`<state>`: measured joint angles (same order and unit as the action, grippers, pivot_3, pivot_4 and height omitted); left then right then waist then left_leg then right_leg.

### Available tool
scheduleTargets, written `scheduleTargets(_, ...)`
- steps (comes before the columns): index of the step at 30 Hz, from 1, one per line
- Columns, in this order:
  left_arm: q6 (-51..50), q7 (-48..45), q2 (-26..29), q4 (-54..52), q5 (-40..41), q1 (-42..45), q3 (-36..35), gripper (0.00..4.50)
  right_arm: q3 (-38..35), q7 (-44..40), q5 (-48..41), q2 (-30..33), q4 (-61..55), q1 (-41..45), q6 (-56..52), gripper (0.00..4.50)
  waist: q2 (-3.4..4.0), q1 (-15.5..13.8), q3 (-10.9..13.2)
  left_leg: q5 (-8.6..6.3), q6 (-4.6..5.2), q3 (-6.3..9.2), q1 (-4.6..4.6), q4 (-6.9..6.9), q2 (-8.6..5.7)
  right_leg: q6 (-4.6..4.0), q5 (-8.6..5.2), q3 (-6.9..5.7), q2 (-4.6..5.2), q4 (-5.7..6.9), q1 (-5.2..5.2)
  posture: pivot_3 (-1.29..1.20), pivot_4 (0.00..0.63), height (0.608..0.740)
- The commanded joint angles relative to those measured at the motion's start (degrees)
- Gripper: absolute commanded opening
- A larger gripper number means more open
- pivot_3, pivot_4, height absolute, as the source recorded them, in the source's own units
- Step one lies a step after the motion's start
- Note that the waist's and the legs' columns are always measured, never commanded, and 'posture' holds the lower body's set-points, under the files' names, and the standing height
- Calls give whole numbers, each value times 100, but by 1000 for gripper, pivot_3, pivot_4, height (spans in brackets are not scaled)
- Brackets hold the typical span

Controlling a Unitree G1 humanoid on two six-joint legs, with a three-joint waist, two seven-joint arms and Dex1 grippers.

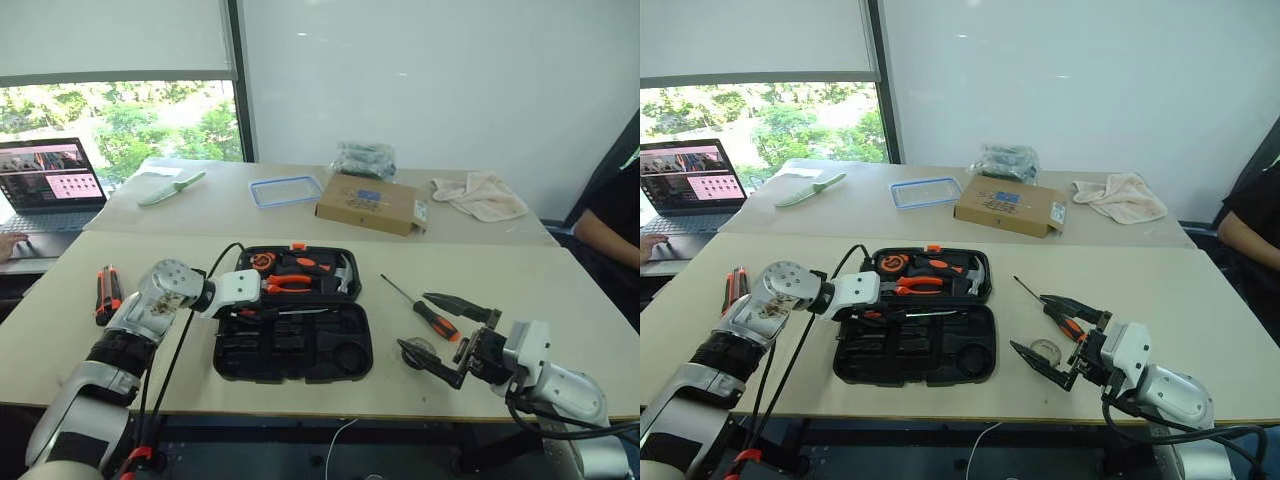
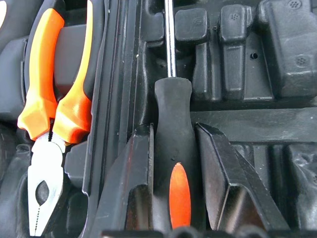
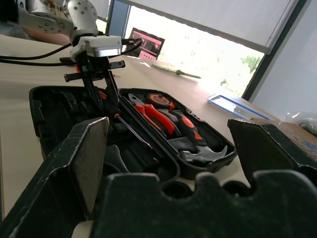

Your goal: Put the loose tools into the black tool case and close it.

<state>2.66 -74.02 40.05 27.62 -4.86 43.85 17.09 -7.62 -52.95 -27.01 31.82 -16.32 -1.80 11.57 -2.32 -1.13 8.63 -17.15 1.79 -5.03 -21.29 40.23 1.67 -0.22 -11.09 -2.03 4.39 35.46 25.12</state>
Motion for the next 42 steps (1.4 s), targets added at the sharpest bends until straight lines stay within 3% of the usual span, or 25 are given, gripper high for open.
scheduleTargets(1, 78, 119, -80, -61, -117, 168, 15, 816, -44, 52, -26, 5, -204, -5, -21, 4500, 0, -12, 0, 0, 0, 0, 0, 4, 0, 1, 1, 0, 0, 0, -1, 0, 150, 740)
scheduleTargets(2, 51, 99, -81, -77, -124, 161, 13, 816, -34, 45, -36, 11, -218, -17, -25, 4500, 0, -14, 0, 0, 1, 0, 0, 6, 0, 3, 2, 0, 0, 0, -2, 0, 150, 740)
scheduleTargets(4, 68, 118, -131, -128, -21, 155, -86, 1816, -21, 35, -54, 22, -243, -37, -48, 4500, 0, -15, 0, -1, 1, 1, 0, 9, 0, 4, 3, 0, 0, 1, -3, 0, 150, 740)
scheduleTargets(9, 221, 72, -177, -410, 485, 73, -499, 3233, -7, 38, -79, 34, -322, -108, -123, 4500, 0, -39, 1, 0, 2, 5, 0, 20, 1, 5, 3, -2, 3, 11, -7, 0, 150, 740)
scheduleTargets(15, 54, 67, -149, -535, 928, -70, -869, 3233, 28, 43, -75, 12, -371, -195, -196, 4500, 0, 56, 1, -1, 3, 5, 1, 21, 3, 3, 2, 3, -1, 21, -2, 0, 150, 740)
scheduleTargets(18, -24, 184, -188, -327, 893, -212, -868, 2514, 65, 52, -60, -7, -367, -170, -224, 4500, 0, 62, 1, -1, 3, 4, 5, 21, 3, 4, 2, 8, -1, 25, -1, 0, 150, 740)
scheduleTargets(25, -30, 474, -318, -19, 717, -431, -759, 51, 37, 22, -86, 47, -276, -72, -244, 4500, -2, 40, 2, -1, 2, 4, 5, 22, 2, 5, 2, 8, 0, 27, -1, 0, 150, 740)
scheduleTargets(42, -771, 558, -538, -53, 98, -508, -57, 21, -3, 63, -42, 11, -257, -151, -190, 4500, 9, 26, -8, 0, 2, 4, 23, 22, 0, 6, 1, 10, 1, 30, -20, 0, 150, 740)
